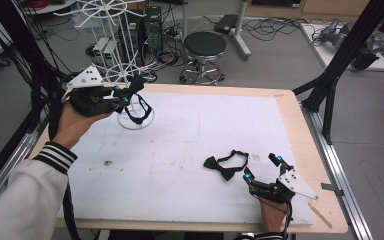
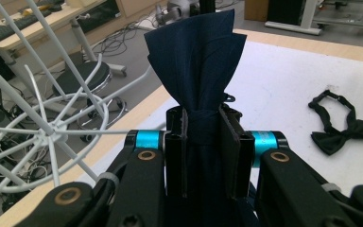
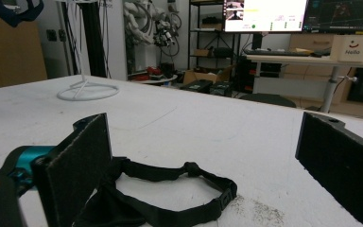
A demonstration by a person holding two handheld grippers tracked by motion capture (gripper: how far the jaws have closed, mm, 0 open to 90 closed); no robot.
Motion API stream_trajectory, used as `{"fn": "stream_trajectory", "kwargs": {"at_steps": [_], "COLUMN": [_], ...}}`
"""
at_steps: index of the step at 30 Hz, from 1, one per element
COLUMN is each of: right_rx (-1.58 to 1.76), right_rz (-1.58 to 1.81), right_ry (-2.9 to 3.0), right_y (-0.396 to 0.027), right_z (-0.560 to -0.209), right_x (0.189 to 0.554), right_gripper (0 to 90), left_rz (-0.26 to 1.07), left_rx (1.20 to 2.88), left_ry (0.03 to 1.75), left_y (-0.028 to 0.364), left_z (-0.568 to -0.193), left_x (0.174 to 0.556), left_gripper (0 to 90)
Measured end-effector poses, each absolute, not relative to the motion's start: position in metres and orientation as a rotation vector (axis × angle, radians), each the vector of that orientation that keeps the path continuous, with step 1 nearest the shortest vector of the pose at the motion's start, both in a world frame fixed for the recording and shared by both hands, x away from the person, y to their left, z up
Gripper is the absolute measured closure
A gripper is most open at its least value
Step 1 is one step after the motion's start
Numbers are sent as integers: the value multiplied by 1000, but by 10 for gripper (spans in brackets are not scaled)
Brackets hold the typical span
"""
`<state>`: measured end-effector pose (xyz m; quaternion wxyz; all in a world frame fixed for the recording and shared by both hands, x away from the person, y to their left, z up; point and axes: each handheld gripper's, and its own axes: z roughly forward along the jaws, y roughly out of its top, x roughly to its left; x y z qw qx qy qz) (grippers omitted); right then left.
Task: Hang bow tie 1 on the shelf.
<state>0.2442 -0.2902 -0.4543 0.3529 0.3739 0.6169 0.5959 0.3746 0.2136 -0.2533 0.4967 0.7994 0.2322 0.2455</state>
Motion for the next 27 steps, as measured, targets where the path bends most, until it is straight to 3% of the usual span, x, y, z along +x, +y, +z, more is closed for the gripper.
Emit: {"fn": "stream_trajectory", "kwargs": {"at_steps": [27], "right_rx": [964], "right_rz": [1541], "right_ry": [1595], "right_y": [-291], "right_z": [-454], "right_x": [245], "right_gripper": [35], "left_rz": [663], "left_rx": [1949], "left_ry": [682], "left_y": [214], "left_z": [-252], "left_x": [409], "left_gripper": [737]}}
